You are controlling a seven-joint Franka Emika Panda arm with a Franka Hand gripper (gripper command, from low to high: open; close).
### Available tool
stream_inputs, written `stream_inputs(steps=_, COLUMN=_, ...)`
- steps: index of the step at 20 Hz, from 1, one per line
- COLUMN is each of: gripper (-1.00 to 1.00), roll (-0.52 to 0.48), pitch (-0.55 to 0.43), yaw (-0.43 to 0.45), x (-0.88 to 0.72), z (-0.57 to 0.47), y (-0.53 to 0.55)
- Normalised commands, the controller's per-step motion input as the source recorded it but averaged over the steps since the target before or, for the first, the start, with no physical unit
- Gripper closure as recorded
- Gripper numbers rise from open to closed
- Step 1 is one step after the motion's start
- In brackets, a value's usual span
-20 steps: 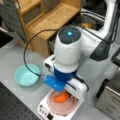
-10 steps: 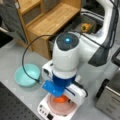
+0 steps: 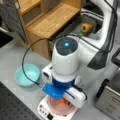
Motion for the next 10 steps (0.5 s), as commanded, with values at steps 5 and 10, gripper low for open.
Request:
stream_inputs(steps=5, gripper=-1.0, roll=-0.358, pitch=0.037, yaw=0.009, x=0.22, z=-0.03, y=0.11)
stream_inputs(steps=10, gripper=-1.0, roll=-0.357, pitch=0.025, yaw=0.012, x=0.15, z=0.01, y=0.13)
